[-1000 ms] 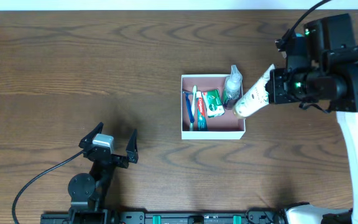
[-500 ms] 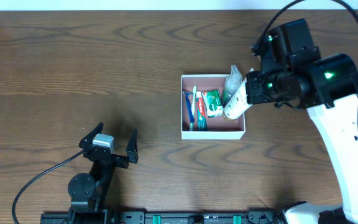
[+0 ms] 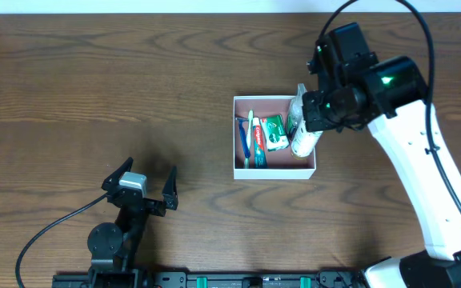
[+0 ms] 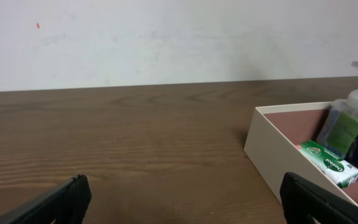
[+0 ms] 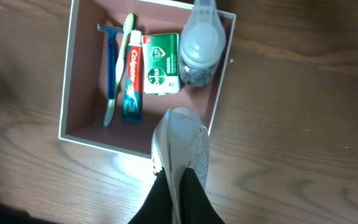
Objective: Pack container
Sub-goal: 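Lower the tube into the box's right side beside the pump bottle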
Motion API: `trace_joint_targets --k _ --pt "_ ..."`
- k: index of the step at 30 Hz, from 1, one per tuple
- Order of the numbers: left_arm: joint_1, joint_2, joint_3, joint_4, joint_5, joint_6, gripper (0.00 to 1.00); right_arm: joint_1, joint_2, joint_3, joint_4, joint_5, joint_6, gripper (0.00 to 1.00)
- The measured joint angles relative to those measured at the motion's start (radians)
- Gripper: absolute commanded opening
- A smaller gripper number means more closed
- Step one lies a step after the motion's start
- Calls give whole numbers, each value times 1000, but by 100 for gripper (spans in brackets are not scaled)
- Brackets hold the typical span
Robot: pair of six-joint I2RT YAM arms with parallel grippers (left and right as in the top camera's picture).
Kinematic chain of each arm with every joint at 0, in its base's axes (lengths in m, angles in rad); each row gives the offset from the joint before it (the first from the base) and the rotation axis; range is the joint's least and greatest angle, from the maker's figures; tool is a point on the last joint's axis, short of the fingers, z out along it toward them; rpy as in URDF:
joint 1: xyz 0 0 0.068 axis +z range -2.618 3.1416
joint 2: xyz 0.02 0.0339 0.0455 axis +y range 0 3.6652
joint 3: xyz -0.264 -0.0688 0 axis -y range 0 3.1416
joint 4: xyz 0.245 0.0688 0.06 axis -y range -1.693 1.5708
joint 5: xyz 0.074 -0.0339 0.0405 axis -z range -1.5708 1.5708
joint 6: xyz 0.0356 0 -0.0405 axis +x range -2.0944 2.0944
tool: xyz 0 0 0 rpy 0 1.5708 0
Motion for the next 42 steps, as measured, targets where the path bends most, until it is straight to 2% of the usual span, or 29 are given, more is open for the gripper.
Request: trace_joint_targets --k 18,35,42 --pt "0 0 0 0 0 0 98 6 153 -1 17 40 0 1" --pt "0 0 0 0 0 0 98 6 159 -1 27 57 0 1" --pt "0 0 0 0 0 0 98 6 159 -63 63 58 4 1"
